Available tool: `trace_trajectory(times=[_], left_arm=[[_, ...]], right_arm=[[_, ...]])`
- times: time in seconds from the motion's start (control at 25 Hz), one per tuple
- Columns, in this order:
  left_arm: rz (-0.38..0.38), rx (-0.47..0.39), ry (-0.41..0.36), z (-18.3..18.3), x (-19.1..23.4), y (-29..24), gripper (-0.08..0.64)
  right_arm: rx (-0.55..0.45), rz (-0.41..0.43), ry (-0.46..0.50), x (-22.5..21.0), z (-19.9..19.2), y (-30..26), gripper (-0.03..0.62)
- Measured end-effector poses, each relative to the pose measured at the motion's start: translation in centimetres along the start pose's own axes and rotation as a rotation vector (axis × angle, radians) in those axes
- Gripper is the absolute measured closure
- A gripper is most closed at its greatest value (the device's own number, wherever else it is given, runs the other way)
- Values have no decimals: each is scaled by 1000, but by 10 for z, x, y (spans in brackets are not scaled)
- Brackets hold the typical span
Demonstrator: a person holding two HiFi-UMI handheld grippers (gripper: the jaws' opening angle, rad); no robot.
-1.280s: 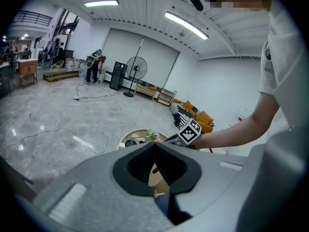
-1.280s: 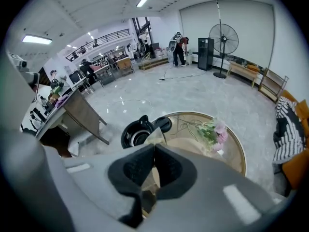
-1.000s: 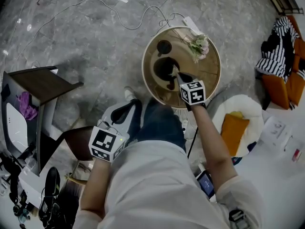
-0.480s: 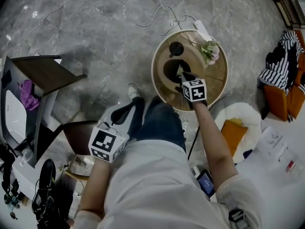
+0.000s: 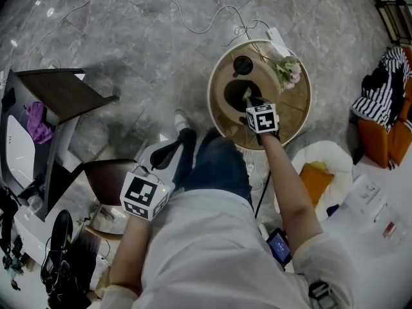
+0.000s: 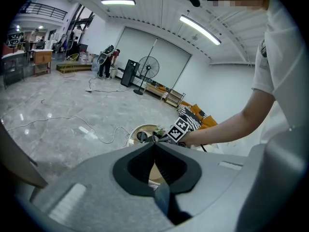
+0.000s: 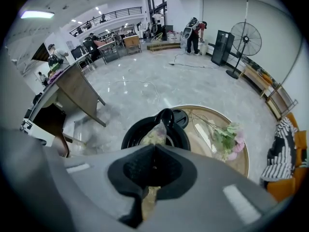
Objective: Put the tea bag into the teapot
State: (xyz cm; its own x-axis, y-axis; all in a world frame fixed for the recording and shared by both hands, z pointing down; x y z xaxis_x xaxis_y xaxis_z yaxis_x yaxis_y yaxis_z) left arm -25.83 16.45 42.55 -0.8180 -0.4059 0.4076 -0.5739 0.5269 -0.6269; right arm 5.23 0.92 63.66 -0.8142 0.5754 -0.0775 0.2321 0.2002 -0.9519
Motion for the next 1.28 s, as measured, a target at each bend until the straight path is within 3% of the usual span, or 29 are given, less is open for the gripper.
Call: trace_trajectory(times=[0.52, 1.28], left_arm=[[11, 5, 12, -7, -4, 2, 552], [4, 1, -5, -8, -12, 2, 552]], right_arm=[[30, -42, 121, 11, 7, -9, 545], [-15, -45, 113, 7, 5, 4, 530]])
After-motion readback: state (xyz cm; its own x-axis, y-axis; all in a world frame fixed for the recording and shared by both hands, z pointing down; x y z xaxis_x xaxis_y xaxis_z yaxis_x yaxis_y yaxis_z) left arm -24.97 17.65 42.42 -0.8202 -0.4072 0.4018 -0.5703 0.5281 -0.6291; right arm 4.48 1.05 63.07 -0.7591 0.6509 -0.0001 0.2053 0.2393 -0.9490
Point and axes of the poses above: the fingertips, and each gripper's own axes: y backward along the fingers, x to its left, z out of its top, the point moved 10 cm from there along y, backward along the fingers, and after that the axes turned 3 degrees about x, right-handed, at the moved point
